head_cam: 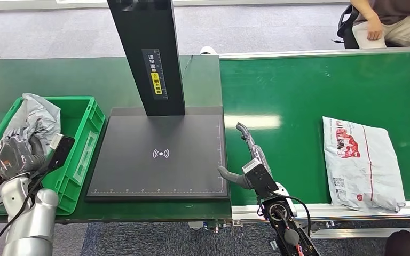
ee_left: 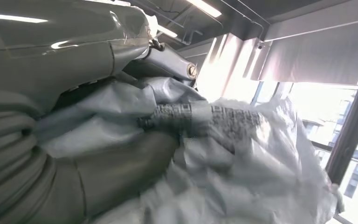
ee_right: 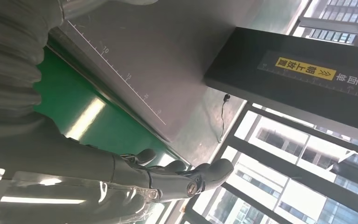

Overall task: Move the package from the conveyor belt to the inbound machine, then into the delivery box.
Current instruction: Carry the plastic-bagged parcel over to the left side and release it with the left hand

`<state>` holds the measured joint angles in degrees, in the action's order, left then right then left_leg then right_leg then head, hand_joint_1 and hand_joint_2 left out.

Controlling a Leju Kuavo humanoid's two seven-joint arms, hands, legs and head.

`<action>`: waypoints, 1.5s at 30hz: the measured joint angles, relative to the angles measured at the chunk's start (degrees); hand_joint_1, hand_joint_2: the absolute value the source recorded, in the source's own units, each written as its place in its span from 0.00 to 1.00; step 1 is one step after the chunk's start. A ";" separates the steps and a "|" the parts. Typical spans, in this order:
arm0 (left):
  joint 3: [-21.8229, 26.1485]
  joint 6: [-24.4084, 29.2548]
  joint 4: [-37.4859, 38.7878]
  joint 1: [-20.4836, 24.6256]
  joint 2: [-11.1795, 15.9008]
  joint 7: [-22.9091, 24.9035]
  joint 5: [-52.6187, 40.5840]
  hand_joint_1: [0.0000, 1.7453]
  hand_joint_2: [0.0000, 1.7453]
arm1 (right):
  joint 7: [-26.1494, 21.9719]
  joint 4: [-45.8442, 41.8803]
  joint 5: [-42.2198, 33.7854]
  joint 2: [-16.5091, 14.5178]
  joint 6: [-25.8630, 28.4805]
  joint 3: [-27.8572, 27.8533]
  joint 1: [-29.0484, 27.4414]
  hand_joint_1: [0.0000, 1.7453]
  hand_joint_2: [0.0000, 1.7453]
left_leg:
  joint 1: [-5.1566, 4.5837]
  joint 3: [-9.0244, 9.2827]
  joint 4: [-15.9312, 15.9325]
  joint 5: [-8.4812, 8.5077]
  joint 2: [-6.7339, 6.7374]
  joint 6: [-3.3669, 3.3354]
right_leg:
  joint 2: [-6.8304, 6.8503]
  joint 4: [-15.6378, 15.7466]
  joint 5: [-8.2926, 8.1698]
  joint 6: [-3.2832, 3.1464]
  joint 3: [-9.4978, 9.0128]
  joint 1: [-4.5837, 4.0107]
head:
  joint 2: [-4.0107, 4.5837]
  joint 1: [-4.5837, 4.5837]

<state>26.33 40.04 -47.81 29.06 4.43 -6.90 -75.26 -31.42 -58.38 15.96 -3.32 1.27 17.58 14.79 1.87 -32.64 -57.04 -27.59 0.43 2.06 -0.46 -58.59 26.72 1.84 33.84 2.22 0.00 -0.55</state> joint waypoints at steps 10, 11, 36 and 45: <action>-6.09 0.04 -4.02 -1.91 -1.03 -8.46 2.32 0.00 1.00 | -0.21 0.00 0.07 0.08 -0.60 -0.03 -0.02 0.00 1.00 | -0.01 -0.11 -0.02 0.04 -0.03 -0.02 | 0.07 0.00 -0.01 0.00 0.10 0.00 | 0.00 -0.01; -5.88 0.05 -5.15 -2.20 -1.47 -9.99 2.28 0.00 1.00 | -0.23 0.00 0.07 0.09 -0.63 -0.03 -0.05 0.00 1.00 | 0.00 -0.14 -0.02 0.04 -0.02 -0.01 | 0.06 0.00 -0.01 0.01 0.14 0.00 | 0.00 -0.01; -11.35 -3.02 -32.93 -11.22 -15.86 -31.51 34.33 0.00 1.00 | -2.43 -0.73 -2.68 0.79 1.10 -0.09 -0.72 0.00 1.00 | -0.03 -0.35 -0.04 -0.01 -0.03 -0.01 | 0.05 0.04 0.01 0.03 0.35 0.03 | 0.00 -0.02; -35.31 -30.92 -25.23 -14.63 -14.04 -25.75 65.86 0.00 1.00 | -2.56 -1.51 -4.23 1.16 0.47 -0.10 0.63 0.00 1.00 | -0.03 -0.36 -0.04 -0.02 0.00 -0.02 | 0.03 0.02 -0.01 0.04 0.35 0.04 | 0.00 0.01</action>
<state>-8.99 9.12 -73.04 14.43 -9.62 -32.66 -9.40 -33.98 -59.89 11.73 -2.16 1.74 17.48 15.43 1.84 -33.00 -57.07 -27.62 0.43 2.04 -0.42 -58.56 26.70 1.88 34.18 2.26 0.00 -0.54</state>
